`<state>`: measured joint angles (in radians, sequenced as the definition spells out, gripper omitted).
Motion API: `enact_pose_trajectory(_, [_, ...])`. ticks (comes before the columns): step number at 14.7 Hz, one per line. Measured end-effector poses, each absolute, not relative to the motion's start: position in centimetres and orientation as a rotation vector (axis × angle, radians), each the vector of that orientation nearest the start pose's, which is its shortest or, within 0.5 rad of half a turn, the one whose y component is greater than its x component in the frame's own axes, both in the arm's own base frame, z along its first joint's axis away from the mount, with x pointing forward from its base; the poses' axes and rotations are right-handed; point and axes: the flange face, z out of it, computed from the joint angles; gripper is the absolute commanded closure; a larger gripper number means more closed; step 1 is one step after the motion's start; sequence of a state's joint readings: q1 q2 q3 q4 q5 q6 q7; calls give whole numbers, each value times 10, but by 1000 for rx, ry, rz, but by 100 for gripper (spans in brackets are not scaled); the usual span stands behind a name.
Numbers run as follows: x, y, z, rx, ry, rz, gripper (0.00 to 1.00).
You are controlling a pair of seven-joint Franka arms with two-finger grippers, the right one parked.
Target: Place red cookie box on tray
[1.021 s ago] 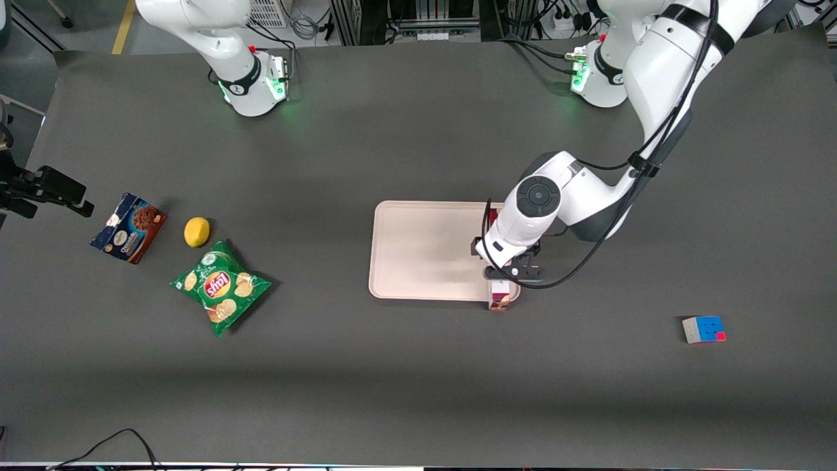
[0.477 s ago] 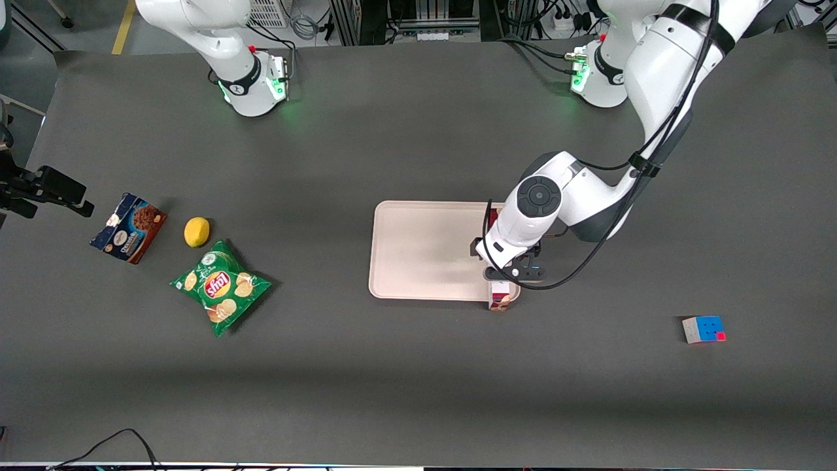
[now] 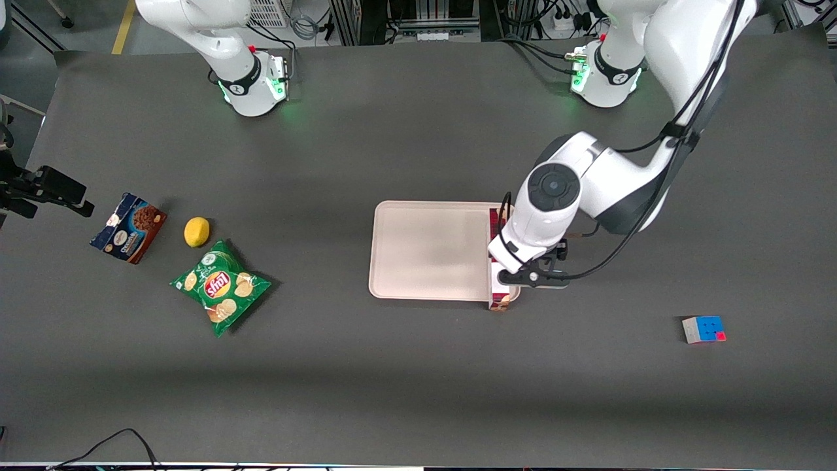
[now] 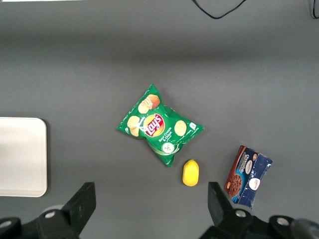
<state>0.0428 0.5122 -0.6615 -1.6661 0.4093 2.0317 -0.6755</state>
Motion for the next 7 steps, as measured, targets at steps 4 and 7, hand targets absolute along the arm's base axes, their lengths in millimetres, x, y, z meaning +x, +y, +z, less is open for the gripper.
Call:
enact_pose_trajectory(4, [588,-291,412,-3115,187,-75,0])
enact_pose_trajectory(7, [604,-240,439,-3150,244,-92,0])
